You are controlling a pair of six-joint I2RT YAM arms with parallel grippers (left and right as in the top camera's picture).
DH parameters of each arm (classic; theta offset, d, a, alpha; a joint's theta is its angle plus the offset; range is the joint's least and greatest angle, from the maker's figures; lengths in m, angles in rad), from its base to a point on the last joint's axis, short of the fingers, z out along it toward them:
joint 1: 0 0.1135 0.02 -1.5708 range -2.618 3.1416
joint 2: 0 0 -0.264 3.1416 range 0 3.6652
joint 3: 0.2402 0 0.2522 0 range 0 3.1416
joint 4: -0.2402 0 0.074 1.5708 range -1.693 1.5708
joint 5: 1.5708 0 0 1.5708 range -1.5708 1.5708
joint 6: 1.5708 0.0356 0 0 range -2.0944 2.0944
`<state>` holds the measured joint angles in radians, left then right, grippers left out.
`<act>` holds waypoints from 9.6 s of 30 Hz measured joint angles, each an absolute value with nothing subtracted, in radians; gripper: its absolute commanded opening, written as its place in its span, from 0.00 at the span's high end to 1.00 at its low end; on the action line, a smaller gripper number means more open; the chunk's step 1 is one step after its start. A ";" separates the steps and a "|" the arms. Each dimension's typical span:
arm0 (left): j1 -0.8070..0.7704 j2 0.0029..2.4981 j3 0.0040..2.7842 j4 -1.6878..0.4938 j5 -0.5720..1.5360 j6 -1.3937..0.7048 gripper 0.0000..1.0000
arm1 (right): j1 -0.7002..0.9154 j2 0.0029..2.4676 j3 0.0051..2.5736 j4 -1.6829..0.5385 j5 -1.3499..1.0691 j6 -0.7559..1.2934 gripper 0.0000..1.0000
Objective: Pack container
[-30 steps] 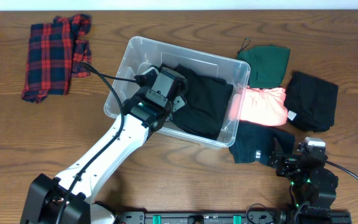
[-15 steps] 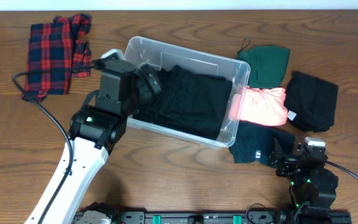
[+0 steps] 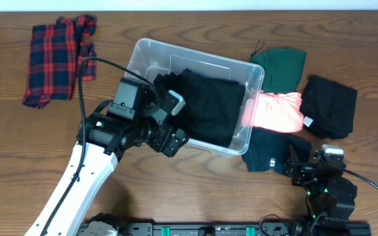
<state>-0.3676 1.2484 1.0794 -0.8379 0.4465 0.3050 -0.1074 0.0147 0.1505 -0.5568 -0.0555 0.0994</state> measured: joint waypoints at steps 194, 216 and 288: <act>0.707 1.541 1.209 -0.274 0.366 -0.208 0.18 | -0.107 0.015 0.150 -0.557 -0.056 0.099 0.01; 0.703 2.007 1.208 0.079 0.370 -0.048 0.10 | -0.107 0.015 0.150 -0.557 -0.056 0.099 0.01; 0.810 2.075 1.217 -0.374 0.746 -0.105 0.94 | -0.107 0.015 0.150 -0.557 -0.056 0.099 0.01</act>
